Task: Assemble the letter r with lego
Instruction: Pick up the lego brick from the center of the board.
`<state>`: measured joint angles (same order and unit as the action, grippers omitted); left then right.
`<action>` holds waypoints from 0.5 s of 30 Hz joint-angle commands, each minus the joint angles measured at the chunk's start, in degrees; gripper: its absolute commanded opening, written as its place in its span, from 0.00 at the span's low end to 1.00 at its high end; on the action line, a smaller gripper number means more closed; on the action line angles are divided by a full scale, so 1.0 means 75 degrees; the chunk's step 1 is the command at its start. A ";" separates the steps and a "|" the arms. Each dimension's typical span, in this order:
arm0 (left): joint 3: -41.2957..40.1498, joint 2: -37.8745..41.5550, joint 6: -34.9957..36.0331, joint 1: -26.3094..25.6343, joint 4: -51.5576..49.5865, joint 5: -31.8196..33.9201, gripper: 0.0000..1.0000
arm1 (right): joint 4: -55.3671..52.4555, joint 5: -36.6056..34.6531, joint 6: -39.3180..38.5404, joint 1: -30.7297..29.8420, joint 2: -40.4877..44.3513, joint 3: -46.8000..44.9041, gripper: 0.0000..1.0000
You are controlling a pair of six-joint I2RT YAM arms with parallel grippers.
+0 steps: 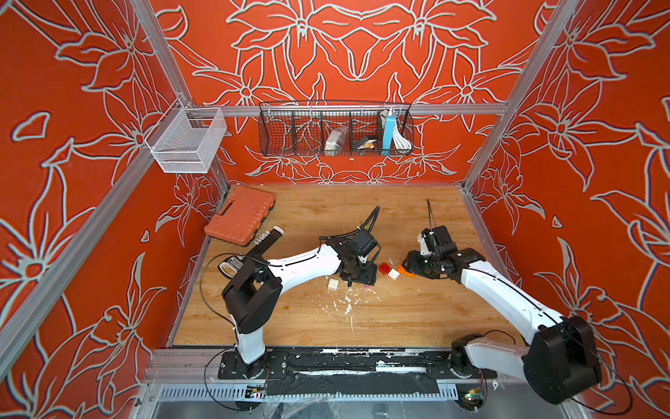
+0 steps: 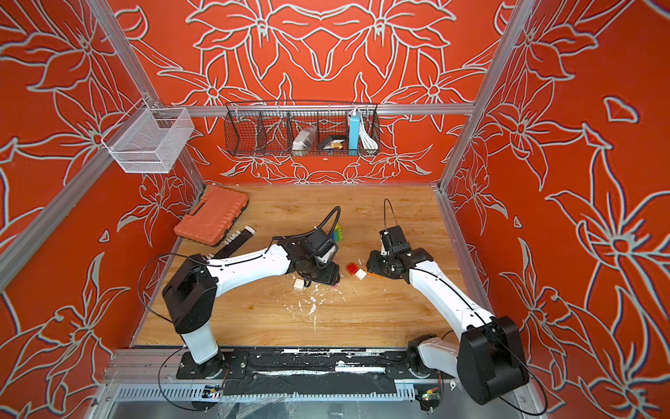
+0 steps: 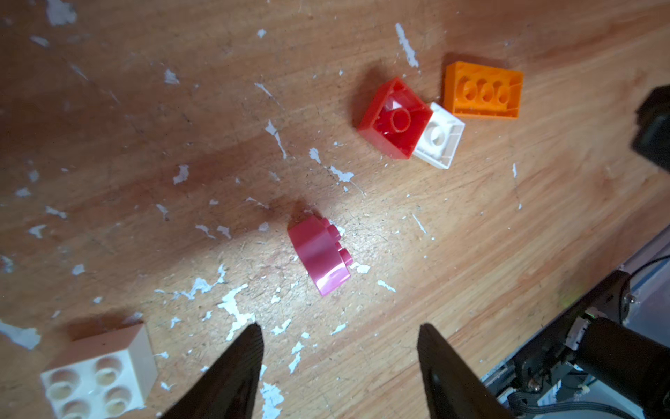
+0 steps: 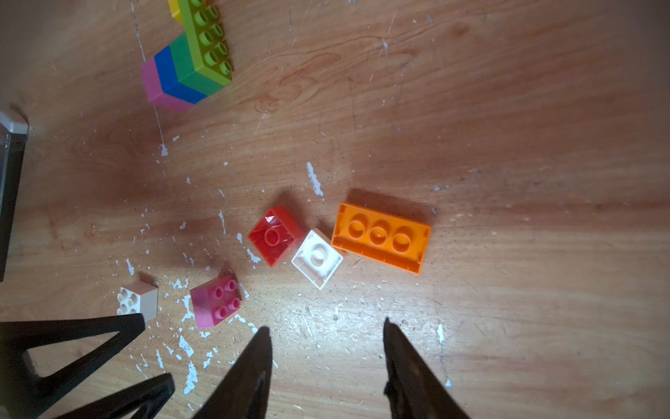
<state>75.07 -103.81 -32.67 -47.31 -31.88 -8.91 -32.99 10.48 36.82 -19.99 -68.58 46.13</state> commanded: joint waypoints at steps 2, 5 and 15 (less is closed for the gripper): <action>0.0409 -0.0561 -0.0502 -0.0020 -0.0164 0.0118 0.66 | -0.0171 -0.0091 0.0087 0.0177 0.0131 -0.0162 0.51; 0.0639 -0.0895 -0.0573 -0.0020 -0.0127 0.0110 0.63 | -0.0206 -0.0045 0.0023 0.0248 0.0149 -0.0138 0.50; 0.1024 -0.1612 -0.0620 -0.0026 -0.0366 0.0055 0.47 | -0.0296 -0.0079 -0.0058 0.0339 0.0319 -0.0095 0.50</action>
<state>81.45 -114.65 -36.93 -47.31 -32.80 -8.80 -34.11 10.50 36.80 -17.91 -67.00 45.67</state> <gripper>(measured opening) 0.479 0.504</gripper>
